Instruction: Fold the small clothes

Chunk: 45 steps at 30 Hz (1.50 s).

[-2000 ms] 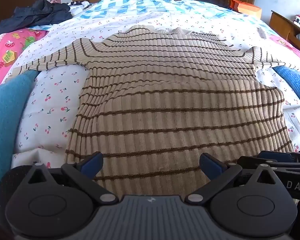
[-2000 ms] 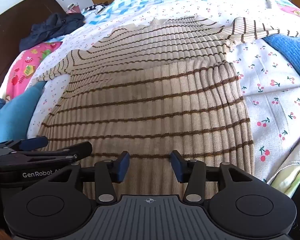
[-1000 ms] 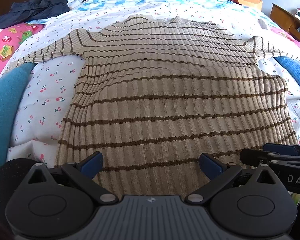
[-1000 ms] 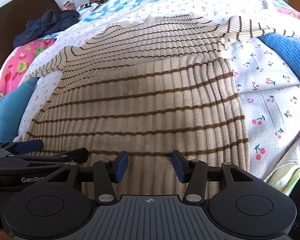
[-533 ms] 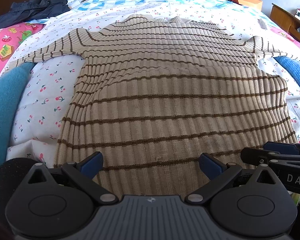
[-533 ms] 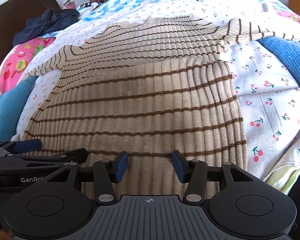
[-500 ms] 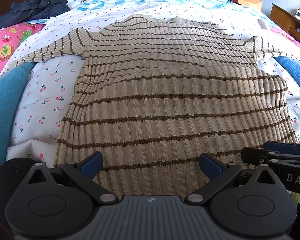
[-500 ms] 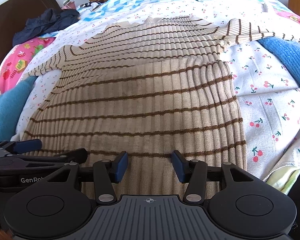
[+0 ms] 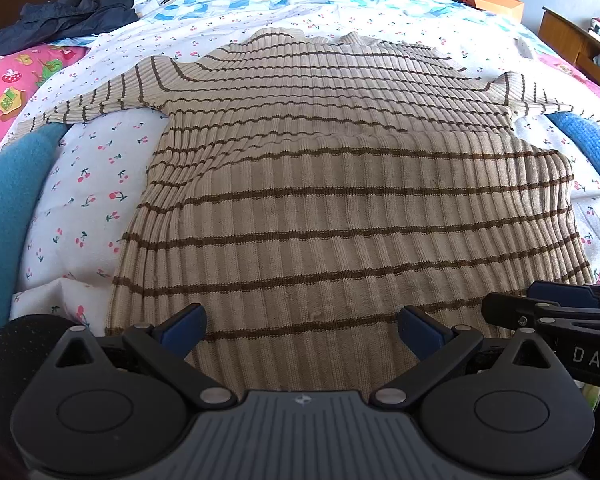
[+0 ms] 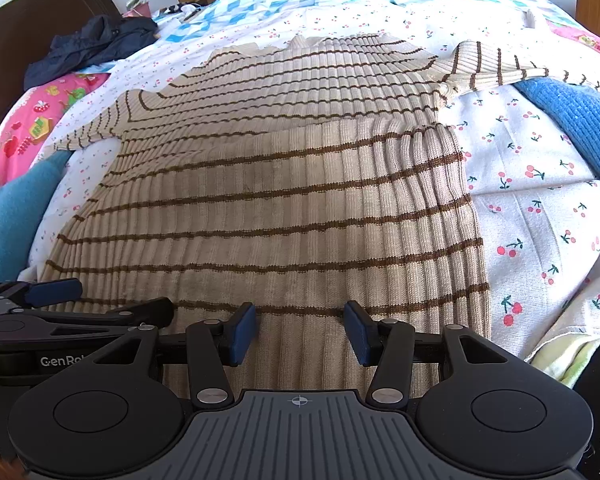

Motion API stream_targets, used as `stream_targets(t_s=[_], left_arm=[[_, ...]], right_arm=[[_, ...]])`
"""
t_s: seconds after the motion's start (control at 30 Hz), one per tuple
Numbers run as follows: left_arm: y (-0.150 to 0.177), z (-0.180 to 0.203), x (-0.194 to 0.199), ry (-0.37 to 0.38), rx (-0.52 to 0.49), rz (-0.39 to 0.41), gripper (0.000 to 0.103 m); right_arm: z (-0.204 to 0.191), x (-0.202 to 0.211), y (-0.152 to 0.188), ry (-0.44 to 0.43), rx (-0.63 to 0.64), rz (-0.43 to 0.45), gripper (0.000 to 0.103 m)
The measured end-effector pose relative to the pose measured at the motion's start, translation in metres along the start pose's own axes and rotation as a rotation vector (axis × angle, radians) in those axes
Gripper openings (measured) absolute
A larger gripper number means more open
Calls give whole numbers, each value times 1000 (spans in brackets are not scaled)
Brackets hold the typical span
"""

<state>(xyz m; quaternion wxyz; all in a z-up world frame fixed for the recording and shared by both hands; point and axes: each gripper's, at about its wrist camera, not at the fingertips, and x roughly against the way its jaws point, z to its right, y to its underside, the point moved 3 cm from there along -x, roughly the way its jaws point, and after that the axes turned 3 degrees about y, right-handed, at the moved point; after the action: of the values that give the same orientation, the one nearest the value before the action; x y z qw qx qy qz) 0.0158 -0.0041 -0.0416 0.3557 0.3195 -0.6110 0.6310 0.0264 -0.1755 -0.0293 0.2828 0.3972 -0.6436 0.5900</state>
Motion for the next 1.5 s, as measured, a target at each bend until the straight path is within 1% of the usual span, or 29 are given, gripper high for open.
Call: stream_targets(t_s=[0.77, 1.0, 1.2, 1.33, 1.5], left_arm=[[-1, 3, 1, 3, 1, 3, 103], [-1, 3, 3, 6, 0, 12, 103], [-2, 3, 6, 9, -4, 32, 103], [-5, 4, 10, 36, -10, 46, 103], [-17, 14, 22, 50, -43, 108, 103]], right_arm=[[2, 2, 1, -3, -10, 6, 49], [1, 4, 0, 6, -1, 22, 49], [0, 6, 0, 11, -1, 38, 48], [3, 10, -4, 8, 1, 53, 49], [17, 26, -19, -4, -28, 119, 48]])
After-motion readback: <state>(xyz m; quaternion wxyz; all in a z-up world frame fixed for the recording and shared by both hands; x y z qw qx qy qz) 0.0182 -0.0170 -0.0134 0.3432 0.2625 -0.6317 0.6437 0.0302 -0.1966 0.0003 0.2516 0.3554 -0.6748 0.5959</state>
